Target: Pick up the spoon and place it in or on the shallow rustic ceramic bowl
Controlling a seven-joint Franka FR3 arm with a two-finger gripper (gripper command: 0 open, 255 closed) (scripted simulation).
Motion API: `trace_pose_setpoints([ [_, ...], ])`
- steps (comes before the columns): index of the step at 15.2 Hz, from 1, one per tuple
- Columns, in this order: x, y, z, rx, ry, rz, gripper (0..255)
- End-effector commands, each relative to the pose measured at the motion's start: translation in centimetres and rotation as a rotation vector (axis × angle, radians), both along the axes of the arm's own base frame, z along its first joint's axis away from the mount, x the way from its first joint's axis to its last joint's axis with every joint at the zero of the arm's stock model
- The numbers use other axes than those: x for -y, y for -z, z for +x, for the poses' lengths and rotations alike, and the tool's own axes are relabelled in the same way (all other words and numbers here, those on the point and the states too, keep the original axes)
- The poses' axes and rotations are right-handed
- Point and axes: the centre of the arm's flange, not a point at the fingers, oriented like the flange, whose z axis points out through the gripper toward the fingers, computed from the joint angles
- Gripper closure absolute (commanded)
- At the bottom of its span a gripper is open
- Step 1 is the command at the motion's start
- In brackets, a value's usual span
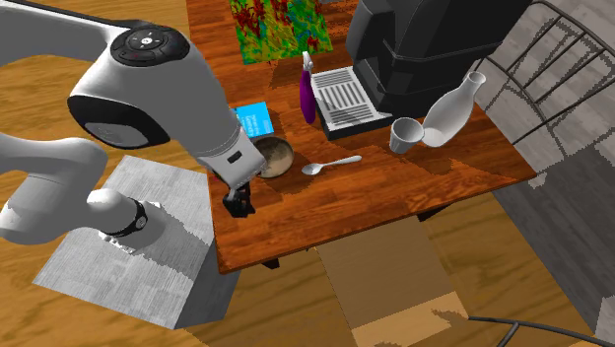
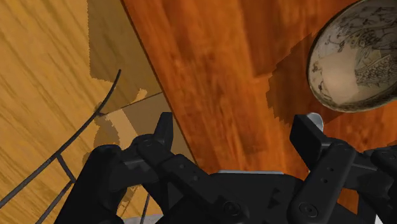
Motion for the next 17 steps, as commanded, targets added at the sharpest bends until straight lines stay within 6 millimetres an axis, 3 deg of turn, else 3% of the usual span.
trace_pose_setpoints([
  [1, -1.5, 1.4, 1.4, 0.006, -0.011, 0.017, 0],
  [17, -15.0, 11.1, 11.5, 0.047, -0.099, 0.141, 0],
])
